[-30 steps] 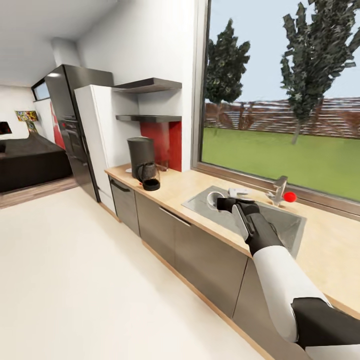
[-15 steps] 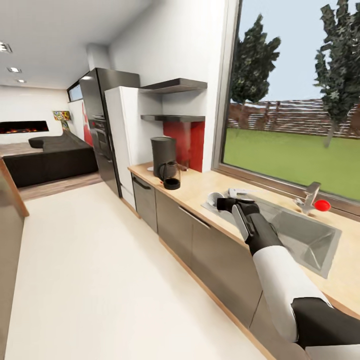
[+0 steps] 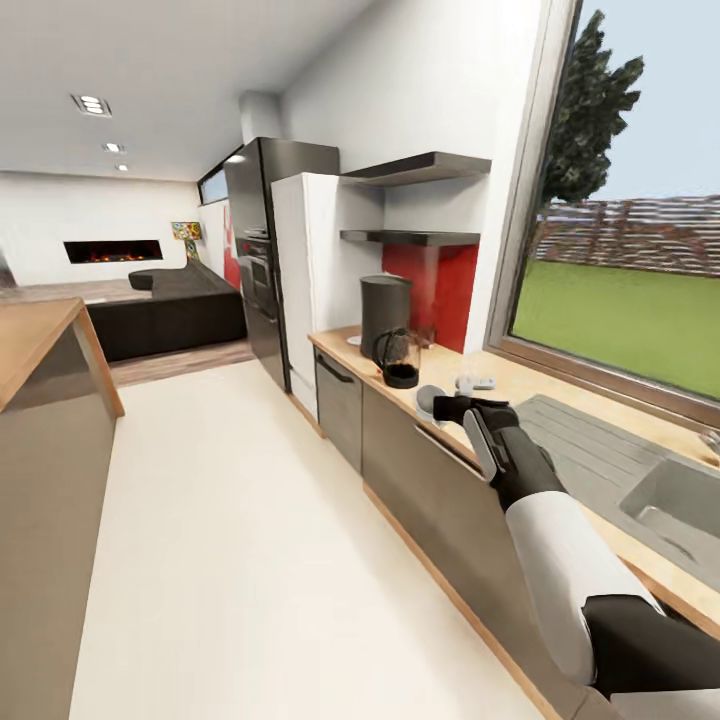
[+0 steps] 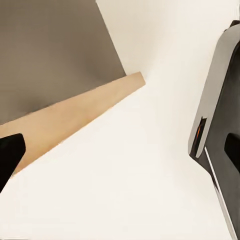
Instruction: Set up a coffee station on the kitchen countertop: keep the coffee maker on the countertop, move the bottle of coffee from the kitchen shelf to the counter next to the coffee maker, place a paper coffee filter on top of the coffee maker, put the saucer next to the coffee maker with the coffee cup on the saucer, and place the electric kettle next to the coffee maker.
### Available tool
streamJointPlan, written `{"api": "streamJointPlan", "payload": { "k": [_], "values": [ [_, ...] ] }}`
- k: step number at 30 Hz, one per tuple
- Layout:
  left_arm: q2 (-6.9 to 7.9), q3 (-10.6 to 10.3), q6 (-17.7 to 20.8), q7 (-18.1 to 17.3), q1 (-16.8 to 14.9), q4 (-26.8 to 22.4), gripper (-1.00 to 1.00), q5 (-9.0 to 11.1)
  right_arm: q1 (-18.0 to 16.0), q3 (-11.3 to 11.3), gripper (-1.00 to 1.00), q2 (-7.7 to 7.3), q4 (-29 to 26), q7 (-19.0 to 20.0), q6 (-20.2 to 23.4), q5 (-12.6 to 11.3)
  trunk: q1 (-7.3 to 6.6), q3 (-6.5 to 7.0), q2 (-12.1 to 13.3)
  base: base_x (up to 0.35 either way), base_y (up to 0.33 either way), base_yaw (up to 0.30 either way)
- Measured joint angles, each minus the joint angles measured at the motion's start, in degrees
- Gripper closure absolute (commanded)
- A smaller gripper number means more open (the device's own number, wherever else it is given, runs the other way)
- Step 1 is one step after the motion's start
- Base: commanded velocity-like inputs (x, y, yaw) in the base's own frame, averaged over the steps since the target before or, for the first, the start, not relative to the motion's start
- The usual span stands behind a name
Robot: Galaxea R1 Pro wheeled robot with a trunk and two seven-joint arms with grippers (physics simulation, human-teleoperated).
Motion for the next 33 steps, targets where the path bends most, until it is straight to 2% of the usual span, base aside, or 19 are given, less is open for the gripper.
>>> {"api": "streamJointPlan", "payload": {
  "k": [11, 33],
  "values": [
    [0.00, 0.00, 0.00, -0.01, 0.00, 0.00, -1.00, 0.00, -0.01, 0.05, 1.00, 0.01, 0.03, -0.01, -0.01, 0.04, 0.00, 0.00, -0.01, 0.280, 0.209, 0.279],
    [0.00, 0.00, 0.09, -0.10, 0.00, 0.01, -1.00, 0.09, 0.00, 0.05, 1.00, 0.02, 0.03, -0.01, 0.03, 0.03, -0.01, 0.00, -0.01, 0.337, 0.006, 0.279]
  ]
}}
